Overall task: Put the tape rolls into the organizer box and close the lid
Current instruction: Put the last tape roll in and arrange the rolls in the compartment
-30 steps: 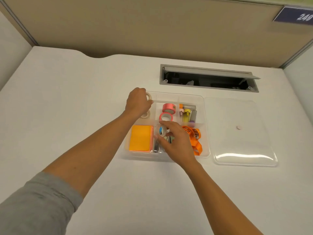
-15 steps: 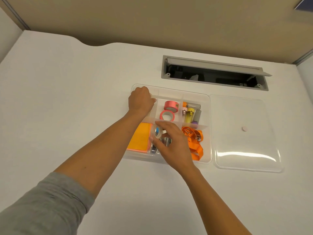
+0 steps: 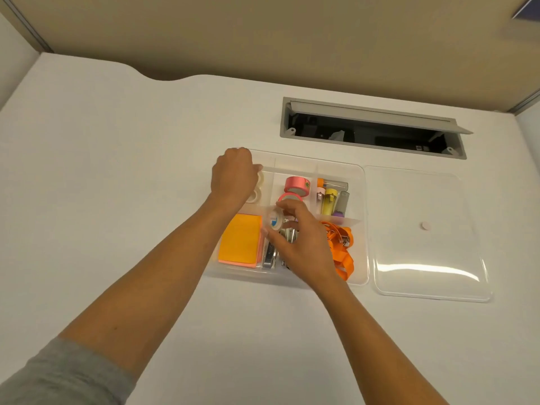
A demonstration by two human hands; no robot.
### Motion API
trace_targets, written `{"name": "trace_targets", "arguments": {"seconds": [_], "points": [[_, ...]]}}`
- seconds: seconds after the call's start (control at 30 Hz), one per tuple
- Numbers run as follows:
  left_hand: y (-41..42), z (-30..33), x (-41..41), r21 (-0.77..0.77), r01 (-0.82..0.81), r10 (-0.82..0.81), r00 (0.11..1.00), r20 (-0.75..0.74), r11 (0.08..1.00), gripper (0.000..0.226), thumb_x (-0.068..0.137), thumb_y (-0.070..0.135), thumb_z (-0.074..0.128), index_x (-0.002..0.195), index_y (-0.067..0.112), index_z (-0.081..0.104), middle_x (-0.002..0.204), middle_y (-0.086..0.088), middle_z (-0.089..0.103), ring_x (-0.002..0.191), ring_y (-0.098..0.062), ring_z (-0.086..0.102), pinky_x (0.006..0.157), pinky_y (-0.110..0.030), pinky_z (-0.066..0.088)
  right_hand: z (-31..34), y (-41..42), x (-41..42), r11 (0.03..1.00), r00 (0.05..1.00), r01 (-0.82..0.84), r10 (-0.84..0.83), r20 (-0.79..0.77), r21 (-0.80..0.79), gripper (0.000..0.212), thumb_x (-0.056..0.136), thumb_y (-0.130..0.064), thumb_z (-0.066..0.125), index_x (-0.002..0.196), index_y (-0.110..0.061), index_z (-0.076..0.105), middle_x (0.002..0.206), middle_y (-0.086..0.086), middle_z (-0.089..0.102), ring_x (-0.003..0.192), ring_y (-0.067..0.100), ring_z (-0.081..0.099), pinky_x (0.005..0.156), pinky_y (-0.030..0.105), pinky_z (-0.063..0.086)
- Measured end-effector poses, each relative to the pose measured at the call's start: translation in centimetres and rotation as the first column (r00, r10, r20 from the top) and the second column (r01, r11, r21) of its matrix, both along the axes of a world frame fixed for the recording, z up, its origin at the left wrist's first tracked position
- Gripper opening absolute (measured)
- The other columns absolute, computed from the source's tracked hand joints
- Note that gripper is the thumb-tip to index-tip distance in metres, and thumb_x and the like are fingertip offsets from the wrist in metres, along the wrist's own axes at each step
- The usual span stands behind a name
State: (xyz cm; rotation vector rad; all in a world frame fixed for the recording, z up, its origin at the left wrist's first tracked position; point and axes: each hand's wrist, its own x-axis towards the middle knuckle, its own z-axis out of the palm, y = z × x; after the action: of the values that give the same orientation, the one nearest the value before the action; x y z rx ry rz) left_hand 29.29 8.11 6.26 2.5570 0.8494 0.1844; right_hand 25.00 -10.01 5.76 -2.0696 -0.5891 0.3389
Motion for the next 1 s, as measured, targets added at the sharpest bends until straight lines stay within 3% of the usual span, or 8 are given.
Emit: {"name": "trace_targets", "arguments": {"seconds": [0.1, 0.23, 0.3, 0.37, 0.47, 0.57, 0.67, 1.0], "points": [[1.5, 0.6, -1.6, 0.044, -0.042, 0.037, 0.991, 0.126, 0.998, 0.028, 0.091, 0.027, 0.06, 0.11, 0.007, 0.068, 0.112, -0.014, 0.068, 0.1, -0.031, 0.064, 0.071, -0.032, 0.044, 0.6, 1.3, 2.3, 0.997, 0.993, -0.053, 0.058, 0.105, -0.048, 0.026, 0.085, -0.036, 0.068, 0.107, -0.023, 0.061, 0.121, -0.004, 0.061, 0.101, 0.007, 0.058, 0.085, 0.023, 0.047], [3.2, -0.1, -3.5, -0.095, -0.096, 0.106, 0.988, 0.108, 0.991, 0.033, 0.092, 0.027, 0.06, 0.121, 0.011, 0.062, 0.123, -0.011, 0.063, 0.109, -0.028, 0.06, 0.082, -0.032, 0.046, 0.5, 4.1, 6.1, 0.96, 0.96, -0.117, 0.174, 0.217, -0.253, 0.015, 0.09, -0.021, 0.065, 0.101, -0.011, 0.068, 0.135, 0.008, 0.052, 0.122, 0.022, 0.047, 0.097, 0.028, 0.035], [3.7, -0.5, -4.1, -0.214, -0.099, 0.12, 0.989, 0.086, 0.972, 0.035, 0.091, 0.026, 0.061, 0.122, 0.01, 0.061, 0.122, -0.011, 0.065, 0.108, -0.027, 0.062, 0.088, -0.035, 0.049, 0.0, 5.6, 7.6, 0.93, 0.927, -0.117, 0.229, 0.298, -0.349, 0.018, 0.087, -0.012, 0.068, 0.104, -0.008, 0.068, 0.13, 0.01, 0.051, 0.117, 0.026, 0.049, 0.092, 0.03, 0.042], [4.0, -0.7, -4.6, -0.298, -0.109, 0.137, 0.988, 0.074, 0.948, 0.035, 0.089, 0.025, 0.063, 0.12, 0.008, 0.063, 0.118, -0.012, 0.068, 0.107, -0.027, 0.064, 0.092, -0.037, 0.05, -0.4, 6.8, 8.8, 0.889, 0.866, -0.097, 0.297, 0.403, -0.448, 0.021, 0.084, -0.014, 0.071, 0.105, -0.008, 0.07, 0.113, 0.01, 0.054, 0.101, 0.026, 0.052, 0.078, 0.031, 0.046], [4.1, -0.8, -4.9, -0.364, -0.119, 0.155, 0.985, 0.073, 0.924, 0.03, 0.089, 0.023, 0.064, 0.113, 0.006, 0.068, 0.113, -0.014, 0.07, 0.105, -0.03, 0.064, 0.094, -0.04, 0.051, -0.7, 8.4, 10.2, 0.81, 0.759, -0.088, 0.432, 0.487, -0.58, 0.023, 0.082, -0.016, 0.073, 0.104, -0.01, 0.072, 0.096, 0.009, 0.056, 0.089, 0.026, 0.048, 0.069, 0.032, 0.038], [4.3, -0.9, -5.1, -0.385, -0.122, 0.152, 0.987, 0.049, 0.915, 0.029, 0.089, 0.024, 0.065, 0.11, 0.006, 0.069, 0.11, -0.014, 0.071, 0.103, -0.03, 0.064, 0.093, -0.044, 0.052, -1.2, 9.6, 10.8, 0.717, 0.688, -0.108, 0.554, 0.469, -0.688, 0.022, 0.081, -0.016, 0.073, 0.103, -0.013, 0.072, 0.093, 0.009, 0.06, 0.089, 0.027, 0.049, 0.07, 0.033, 0.034], [4.6, -1.0, -5.1, -0.407, -0.144, 0.173, 0.984, 0.035, 0.902, 0.028, 0.088, 0.025, 0.066, 0.108, 0.006, 0.07, 0.106, -0.014, 0.072, 0.093, -0.03, 0.068, 0.09, -0.044, 0.055, -1.6, 10.4, 11.2, 0.654, 0.677, -0.136, 0.61, 0.413, -0.744, 0.018, 0.082, -0.013, 0.07, 0.1, -0.015, 0.073, 0.093, 0.008, 0.062, 0.09, 0.027, 0.05, 0.07, 0.032, 0.03], [4.4, -0.6, -4.8, -0.418, -0.135, 0.172, 0.984, 0.052, 0.898, 0.028, 0.087, 0.024, 0.067, 0.107, 0.005, 0.07, 0.102, -0.014, 0.073, 0.088, -0.03, 0.07, 0.088, -0.045, 0.056, -2.0, 10.6, 11.9, 0.671, 0.691, -0.142, 0.594, 0.412, -0.728, 0.019, 0.081, -0.019, 0.072, 0.1, -0.015, 0.073, 0.095, 0.009, 0.063, 0.088, 0.027, 0.052, 0.074, 0.035, 0.039]]}}
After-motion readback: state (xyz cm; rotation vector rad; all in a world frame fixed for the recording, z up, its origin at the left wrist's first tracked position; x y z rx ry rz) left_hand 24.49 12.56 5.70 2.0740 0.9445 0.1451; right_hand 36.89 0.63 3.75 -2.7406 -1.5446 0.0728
